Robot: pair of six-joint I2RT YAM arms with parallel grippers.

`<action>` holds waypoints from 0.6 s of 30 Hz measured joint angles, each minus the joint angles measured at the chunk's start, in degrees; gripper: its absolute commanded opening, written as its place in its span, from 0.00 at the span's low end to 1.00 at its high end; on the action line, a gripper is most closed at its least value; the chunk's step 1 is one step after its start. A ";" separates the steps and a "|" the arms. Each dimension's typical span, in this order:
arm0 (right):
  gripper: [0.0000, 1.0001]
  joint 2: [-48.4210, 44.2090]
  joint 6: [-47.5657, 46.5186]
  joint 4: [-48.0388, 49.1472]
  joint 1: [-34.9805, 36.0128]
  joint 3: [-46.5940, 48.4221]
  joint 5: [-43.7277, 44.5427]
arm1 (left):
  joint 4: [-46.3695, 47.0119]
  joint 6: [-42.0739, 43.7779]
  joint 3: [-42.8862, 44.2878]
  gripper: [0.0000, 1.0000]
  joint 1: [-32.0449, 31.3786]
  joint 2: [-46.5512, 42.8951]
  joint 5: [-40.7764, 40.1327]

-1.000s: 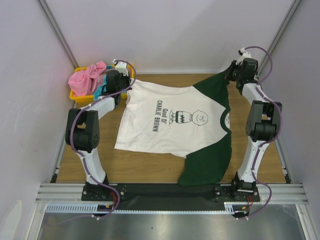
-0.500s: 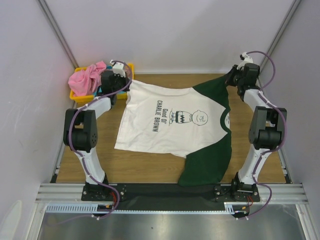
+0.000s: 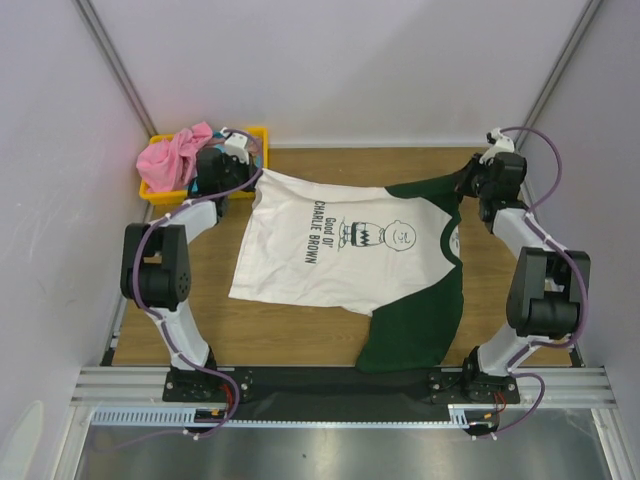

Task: Fold and stack the t-shirts
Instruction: Fold the tshirt

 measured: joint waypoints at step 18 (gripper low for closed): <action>0.00 -16.33 -0.63 -1.42 -0.96 -10.40 3.17 | -0.72 1.31 -4.90 0.00 0.11 -5.46 2.82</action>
